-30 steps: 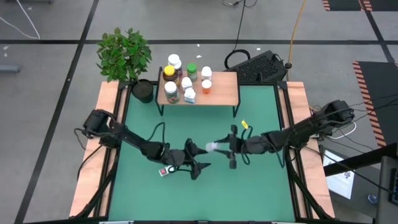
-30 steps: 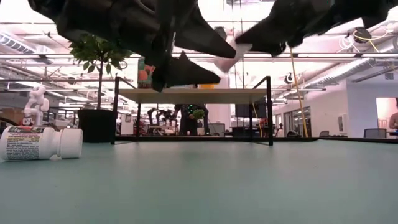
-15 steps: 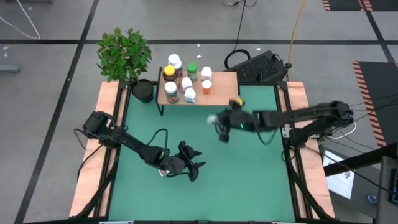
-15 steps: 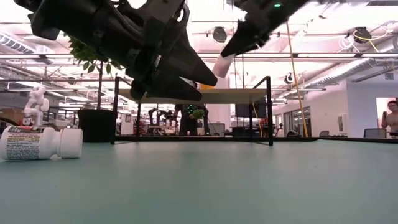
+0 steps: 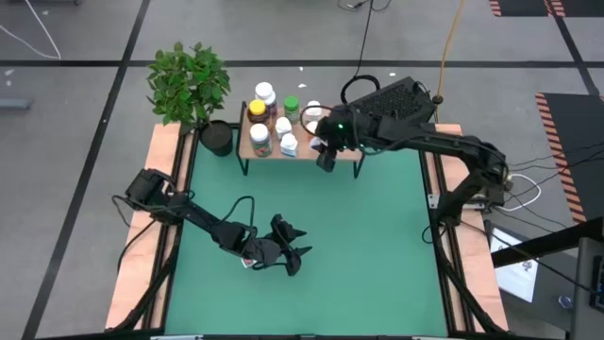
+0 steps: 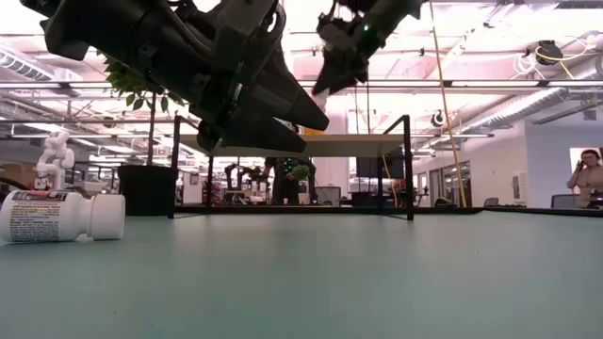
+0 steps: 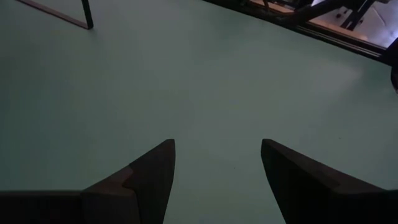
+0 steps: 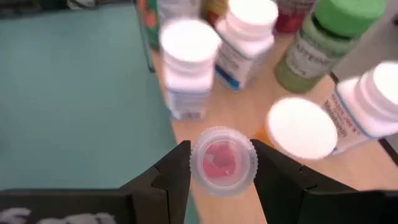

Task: Pick and place medicine bottles onto shelf by color
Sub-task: Put the transparent pill bottle on the shelf

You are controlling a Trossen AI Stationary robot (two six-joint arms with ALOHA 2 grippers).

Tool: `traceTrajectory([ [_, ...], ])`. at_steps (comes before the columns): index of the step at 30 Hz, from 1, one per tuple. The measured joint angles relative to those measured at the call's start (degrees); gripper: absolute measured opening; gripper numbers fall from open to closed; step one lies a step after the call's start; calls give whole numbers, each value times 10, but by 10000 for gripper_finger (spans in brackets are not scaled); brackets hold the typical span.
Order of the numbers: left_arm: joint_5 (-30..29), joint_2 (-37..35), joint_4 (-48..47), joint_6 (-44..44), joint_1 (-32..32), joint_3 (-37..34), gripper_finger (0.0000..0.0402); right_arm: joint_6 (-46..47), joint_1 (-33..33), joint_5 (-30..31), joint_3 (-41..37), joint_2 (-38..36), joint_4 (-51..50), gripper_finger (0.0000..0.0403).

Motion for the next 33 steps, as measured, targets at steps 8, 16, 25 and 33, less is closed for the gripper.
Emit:
traceTrajectory([
  [8, 0, 0, -1, 8, 0, 0, 239, -11, -27, -26, 21, 40, -26, 145],
  [16, 0, 0, 0, 8, 0, 0, 239, -24, -36, -26, 21, 40, -22, 145],
  [25, 0, 0, 0, 5, 0, 0, 239, -39, -38, -26, 21, 39, -7, 146],
  [33, 0, 0, 0, 7, 0, 0, 239, -30, -35, -24, 21, 57, 2, 146],
])
